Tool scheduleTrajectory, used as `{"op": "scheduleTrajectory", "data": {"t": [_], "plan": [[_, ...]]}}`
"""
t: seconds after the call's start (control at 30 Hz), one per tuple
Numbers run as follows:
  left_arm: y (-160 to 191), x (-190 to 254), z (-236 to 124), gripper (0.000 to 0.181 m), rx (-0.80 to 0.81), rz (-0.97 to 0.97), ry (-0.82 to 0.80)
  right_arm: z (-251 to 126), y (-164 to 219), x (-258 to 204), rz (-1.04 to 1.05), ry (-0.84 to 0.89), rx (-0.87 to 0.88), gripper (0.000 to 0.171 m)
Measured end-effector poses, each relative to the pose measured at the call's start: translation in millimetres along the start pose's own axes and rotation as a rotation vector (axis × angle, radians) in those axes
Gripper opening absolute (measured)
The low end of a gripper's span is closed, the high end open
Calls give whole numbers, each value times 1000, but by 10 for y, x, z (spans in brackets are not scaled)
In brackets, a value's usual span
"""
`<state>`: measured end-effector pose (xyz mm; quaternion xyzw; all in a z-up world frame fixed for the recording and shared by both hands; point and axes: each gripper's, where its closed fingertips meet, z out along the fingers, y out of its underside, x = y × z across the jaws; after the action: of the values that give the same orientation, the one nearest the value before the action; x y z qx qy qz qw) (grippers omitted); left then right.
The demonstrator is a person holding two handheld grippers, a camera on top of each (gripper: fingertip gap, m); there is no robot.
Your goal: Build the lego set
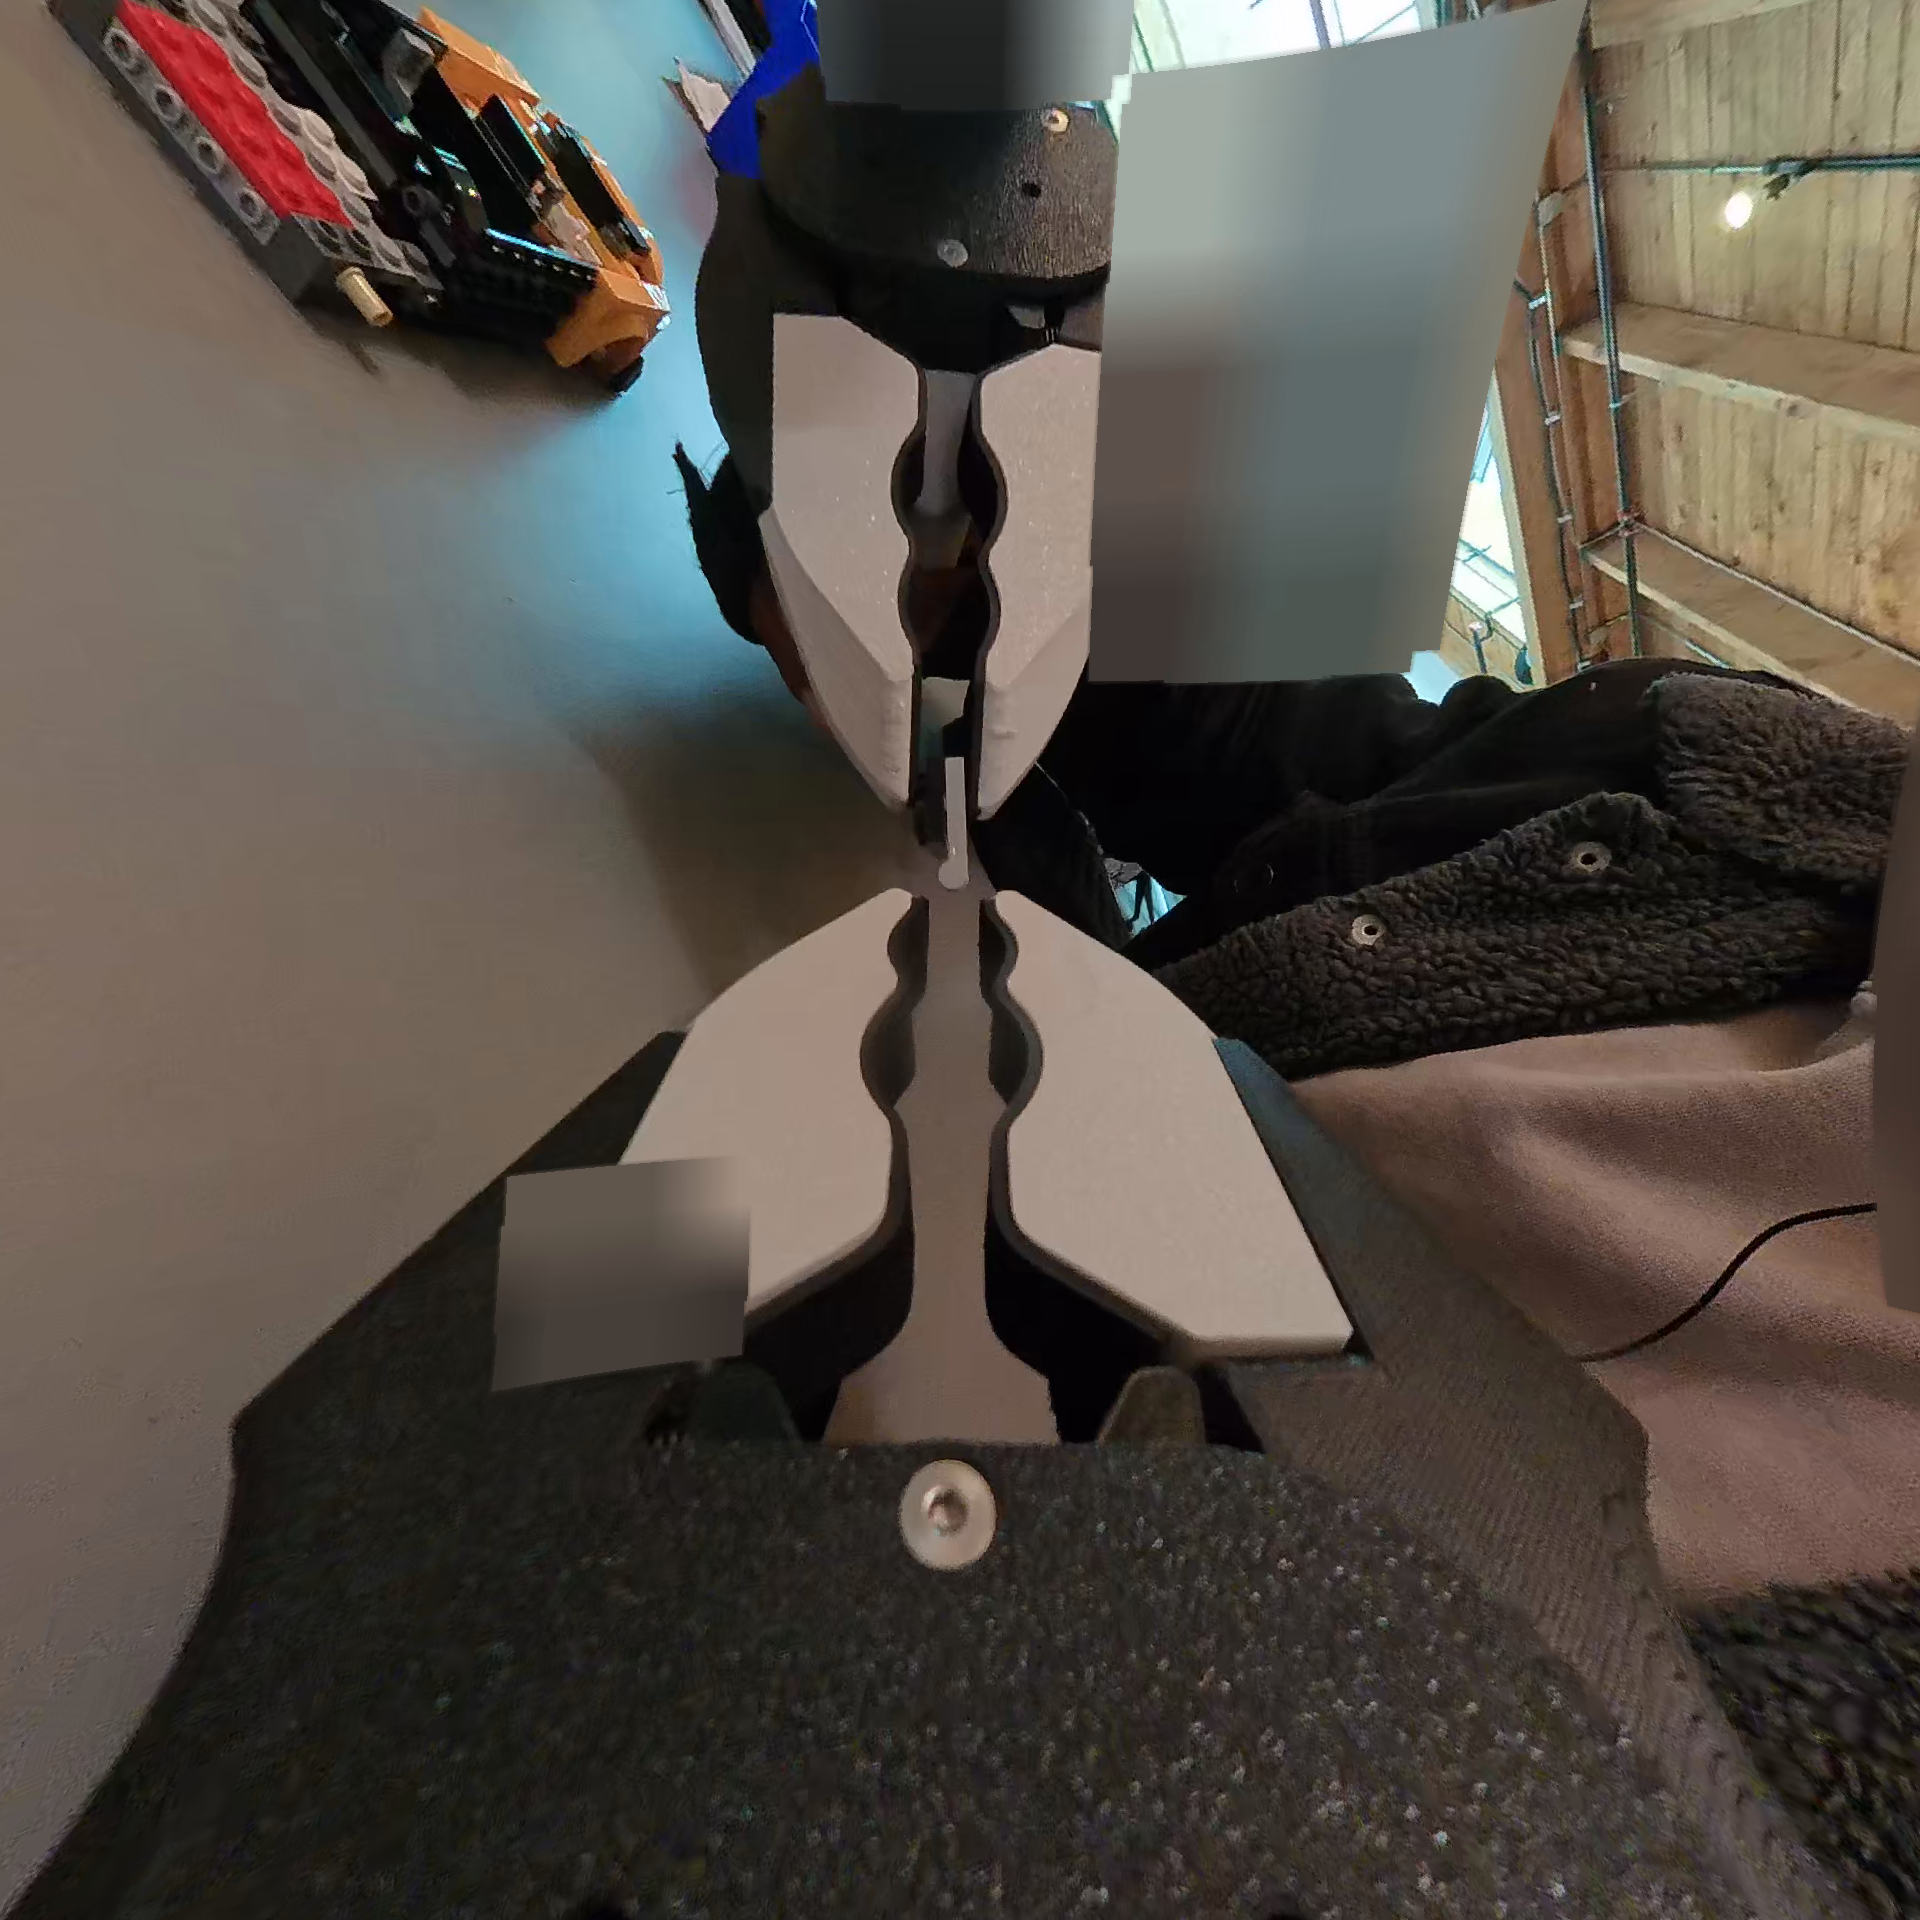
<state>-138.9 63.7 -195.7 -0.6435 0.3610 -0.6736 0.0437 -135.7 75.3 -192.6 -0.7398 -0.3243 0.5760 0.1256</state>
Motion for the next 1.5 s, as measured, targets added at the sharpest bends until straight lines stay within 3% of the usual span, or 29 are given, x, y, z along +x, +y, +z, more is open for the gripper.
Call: {"op": "scheduleTrajectory", "data": {"t": [1.5], "plan": [[-19, -6, 10, 4, 27, -56, 24, 32, -28, 5, -1, -2, 75, 9]]}}
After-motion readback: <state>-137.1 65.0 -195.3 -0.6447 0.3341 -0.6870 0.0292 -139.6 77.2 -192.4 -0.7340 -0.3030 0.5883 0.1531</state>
